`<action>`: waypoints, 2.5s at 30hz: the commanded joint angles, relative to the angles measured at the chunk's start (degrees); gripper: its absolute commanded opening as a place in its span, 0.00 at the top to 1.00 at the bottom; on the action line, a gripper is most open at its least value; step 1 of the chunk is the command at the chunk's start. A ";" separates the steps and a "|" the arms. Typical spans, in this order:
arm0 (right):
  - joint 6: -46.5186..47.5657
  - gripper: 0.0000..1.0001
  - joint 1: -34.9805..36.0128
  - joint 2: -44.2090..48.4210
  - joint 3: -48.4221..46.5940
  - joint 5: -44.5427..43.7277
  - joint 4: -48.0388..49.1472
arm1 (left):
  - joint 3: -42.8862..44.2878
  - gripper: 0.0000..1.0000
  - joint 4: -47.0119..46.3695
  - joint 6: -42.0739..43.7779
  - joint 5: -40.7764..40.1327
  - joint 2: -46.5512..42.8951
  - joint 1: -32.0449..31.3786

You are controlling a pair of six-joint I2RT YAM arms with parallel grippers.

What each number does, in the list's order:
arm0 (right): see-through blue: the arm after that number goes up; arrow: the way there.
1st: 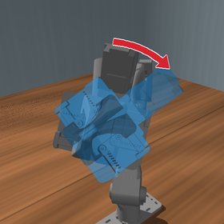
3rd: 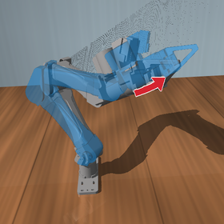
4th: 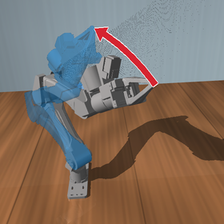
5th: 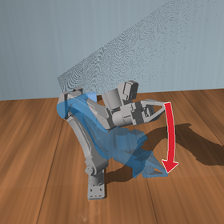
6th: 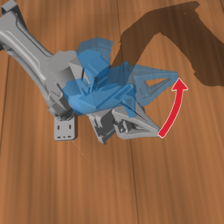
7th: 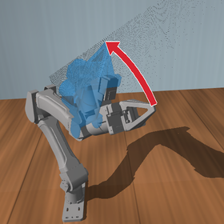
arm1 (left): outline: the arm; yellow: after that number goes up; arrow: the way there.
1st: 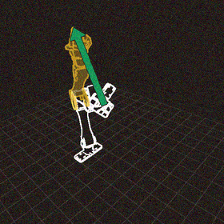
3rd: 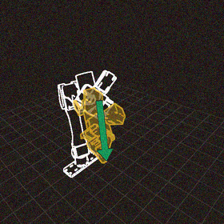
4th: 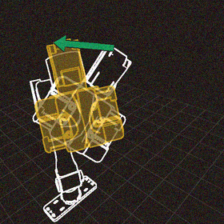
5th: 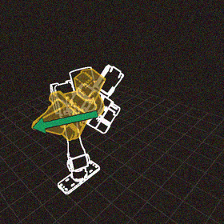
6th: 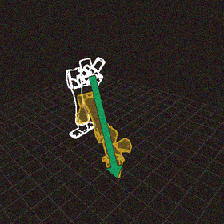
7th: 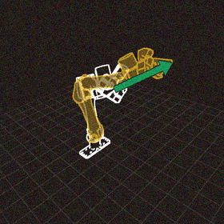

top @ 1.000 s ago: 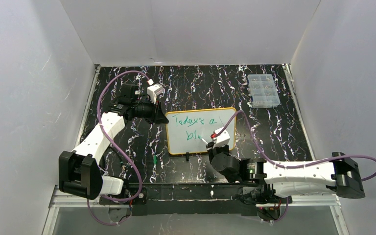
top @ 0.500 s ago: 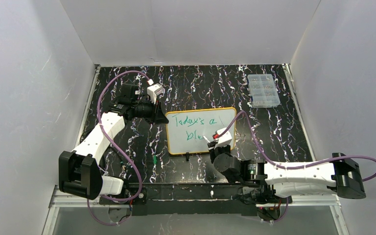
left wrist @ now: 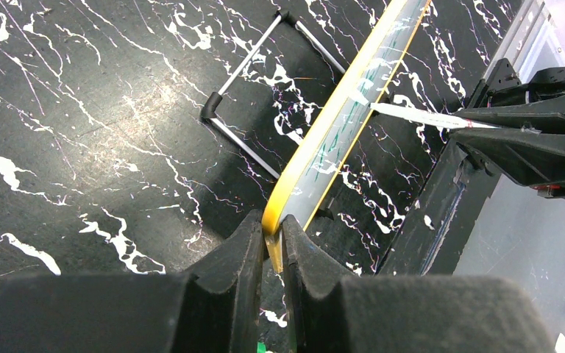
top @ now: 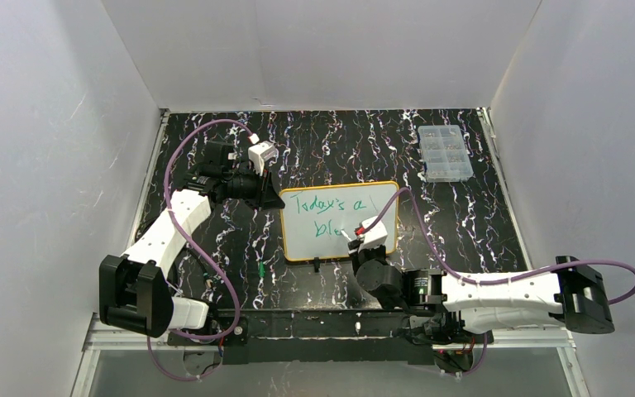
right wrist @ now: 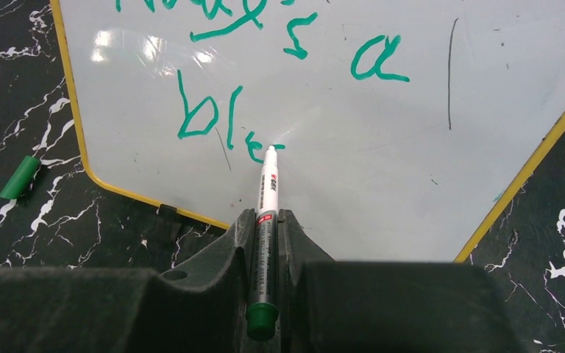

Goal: Write a sentence on the whiteboard

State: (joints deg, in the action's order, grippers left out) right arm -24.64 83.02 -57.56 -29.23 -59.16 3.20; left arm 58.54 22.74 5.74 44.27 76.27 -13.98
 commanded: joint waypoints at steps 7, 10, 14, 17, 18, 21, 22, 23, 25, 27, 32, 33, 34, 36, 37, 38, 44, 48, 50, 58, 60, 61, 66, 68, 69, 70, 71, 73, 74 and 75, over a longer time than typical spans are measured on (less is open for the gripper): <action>-3.02 0.99 -0.06 0.17 -1.94 -1.71 -3.08 | 0.43 1.00 0.09 0.68 0.17 -2.35 0.36; -4.16 0.99 -0.06 0.79 -1.94 -2.10 -6.00 | 0.47 1.00 0.07 0.67 0.19 -2.30 0.40; -5.48 0.99 -0.05 1.25 -1.65 -2.02 -7.36 | 0.36 1.00 0.05 0.68 0.13 -2.30 0.38; -5.61 0.99 0.03 1.35 -1.41 -1.94 -7.20 | 0.39 1.00 0.03 0.68 0.11 -2.32 0.40; -5.44 0.99 0.03 1.24 -1.44 -1.81 -6.86 | 0.39 1.00 0.04 0.68 0.11 -2.35 0.37; -4.56 0.99 0.03 0.36 -1.28 -0.81 -4.99 | 0.38 1.00 0.10 0.66 0.09 -2.23 0.35; -4.32 0.99 0.02 0.00 -1.39 -0.52 -4.39 | 0.36 1.00 0.10 0.64 0.09 -2.25 0.38; -4.12 0.99 0.03 -0.33 -1.36 -0.26 -3.85 | 0.42 1.00 0.06 0.67 0.11 -2.24 0.36; -3.19 0.99 0.03 -0.80 -1.35 0.19 -1.59 | 0.37 1.00 0.03 0.63 0.07 -2.24 0.36; -1.92 0.99 0.03 -1.09 -1.60 0.66 -0.27 | 0.41 1.00 0.10 0.67 0.10 -2.21 0.36; -0.36 0.99 0.10 0.57 -1.76 1.50 1.00 | 0.36 1.00 0.06 0.62 0.02 -2.33 0.35; -0.06 0.99 0.12 1.59 -1.30 1.72 1.73 | 0.40 1.00 0.10 0.63 0.03 -2.31 0.40; 0.09 0.99 0.16 2.71 -0.68 1.62 2.41 | 0.39 1.00 0.11 0.67 0.03 -2.31 0.43; 0.07 0.99 0.16 4.64 0.36 0.80 3.07 | 0.38 1.00 0.08 0.62 -0.03 -2.35 0.36; -0.13 0.99 0.20 5.33 0.69 0.18 2.82 | 0.37 1.00 0.07 0.67 0.02 -2.34 0.39; -0.47 0.99 0.21 5.69 0.83 -0.53 2.18 | 0.42 1.00 0.03 0.63 0.07 -2.34 0.41; -2.31 0.99 0.21 4.36 -0.23 -3.31 -0.96 | 0.35 1.00 0.08 0.68 0.09 -2.35 0.35; -3.19 0.99 0.21 3.07 -0.81 -4.28 -1.94 | 0.29 1.00 0.08 0.67 0.11 -2.33 0.38; -3.43 0.99 0.21 2.89 -0.82 -4.59 -2.17 | 0.34 1.00 0.05 0.63 0.09 -2.35 0.37; -4.57 0.99 0.21 2.36 -1.05 -5.11 -3.11 | 0.34 1.00 0.10 0.67 0.03 -2.22 0.36; -4.21 0.99 0.21 1.80 -1.24 -4.20 -3.11 | 0.31 1.00 0.14 0.67 0.00 -2.21 0.43; -4.09 0.99 0.21 1.45 -1.38 -3.75 -3.11 | 0.28 1.00 0.10 0.62 0.02 -2.24 0.36; -3.90 0.99 0.21 0.40 -1.65 -2.39 -3.11 | 0.25 1.00 0.11 0.61 -0.06 -2.40 0.36; -4.09 0.99 0.21 0.42 -1.67 -2.40 -3.11 | 0.25 1.00 0.11 0.68 -0.13 -2.46 0.40; -4.38 0.99 0.21 0.55 -1.66 -2.64 -4.32 | 0.21 1.00 0.11 0.68 -0.13 -2.50 0.37; -4.82 0.99 0.21 0.72 -1.62 -2.94 -5.17 | 0.25 1.00 0.11 0.67 -0.07 -2.53 0.37; -5.17 0.99 0.20 0.89 -1.74 -3.24 -5.91 | 0.28 1.00 0.11 0.68 -0.11 -2.55 0.38; -6.27 0.99 0.21 1.32 -1.87 -3.94 -7.58 | 0.28 1.00 0.10 0.62 -0.11 -2.61 0.37; -6.82 0.99 0.21 1.51 -2.00 -4.22 -8.54 | 0.28 1.00 0.11 0.67 -0.07 -2.62 0.40; -7.27 0.99 0.19 1.75 -2.00 -4.36 -9.35 | 0.31 1.00 0.07 0.64 -0.06 -2.57 0.36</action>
State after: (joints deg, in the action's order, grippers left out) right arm -29.34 83.40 -56.58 -29.41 -60.58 -1.45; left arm 58.54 22.74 5.74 44.25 76.27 -13.98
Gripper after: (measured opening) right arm 0.218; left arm 0.115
